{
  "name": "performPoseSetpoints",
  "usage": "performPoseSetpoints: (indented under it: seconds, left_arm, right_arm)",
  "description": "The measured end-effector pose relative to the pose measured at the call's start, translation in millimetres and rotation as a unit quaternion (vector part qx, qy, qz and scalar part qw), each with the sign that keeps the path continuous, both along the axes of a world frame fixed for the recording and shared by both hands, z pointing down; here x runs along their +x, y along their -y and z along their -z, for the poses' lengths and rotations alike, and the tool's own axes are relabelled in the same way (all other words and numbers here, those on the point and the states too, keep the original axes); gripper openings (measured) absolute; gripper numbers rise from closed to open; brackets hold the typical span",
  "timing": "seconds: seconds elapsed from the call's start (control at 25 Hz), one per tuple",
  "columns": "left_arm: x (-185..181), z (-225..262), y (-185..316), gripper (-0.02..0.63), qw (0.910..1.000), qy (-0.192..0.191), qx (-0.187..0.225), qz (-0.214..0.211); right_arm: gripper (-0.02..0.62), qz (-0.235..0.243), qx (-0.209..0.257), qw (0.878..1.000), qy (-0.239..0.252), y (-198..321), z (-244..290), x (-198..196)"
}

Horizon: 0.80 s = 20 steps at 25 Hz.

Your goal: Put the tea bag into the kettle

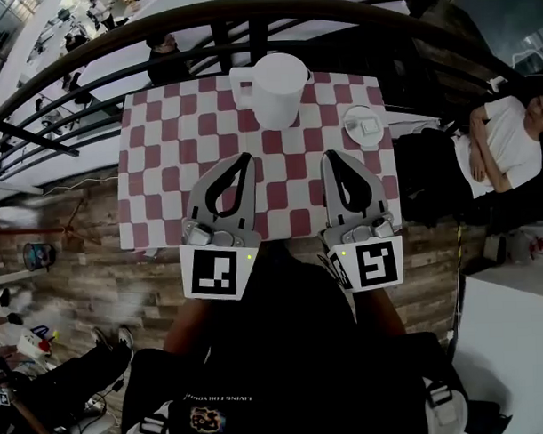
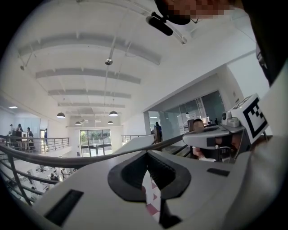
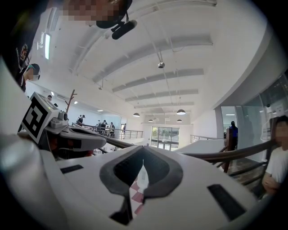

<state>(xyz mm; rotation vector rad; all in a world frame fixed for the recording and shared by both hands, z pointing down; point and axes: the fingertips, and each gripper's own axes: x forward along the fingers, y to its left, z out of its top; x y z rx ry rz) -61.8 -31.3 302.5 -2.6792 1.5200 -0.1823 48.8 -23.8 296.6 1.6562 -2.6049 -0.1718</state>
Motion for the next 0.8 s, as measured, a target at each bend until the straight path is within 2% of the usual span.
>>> performPoseSetpoints:
  seconds: [0.36, 0.8]
  left_arm:
    - [-6.2, 22.3, -58.5, 0.003, 0.9998, -0.017, -0.003, -0.004]
    - [-17.1, 20.9, -121.6, 0.003, 1.0000, -0.002, -0.003, -0.007]
  right_arm:
    - [0.015, 0.002, 0.042, 0.999, 0.004, -63.0, 40.4, -7.9]
    - [0.014, 0.000, 0.005, 1.000, 0.014, -121.3, 25.8, -19.3]
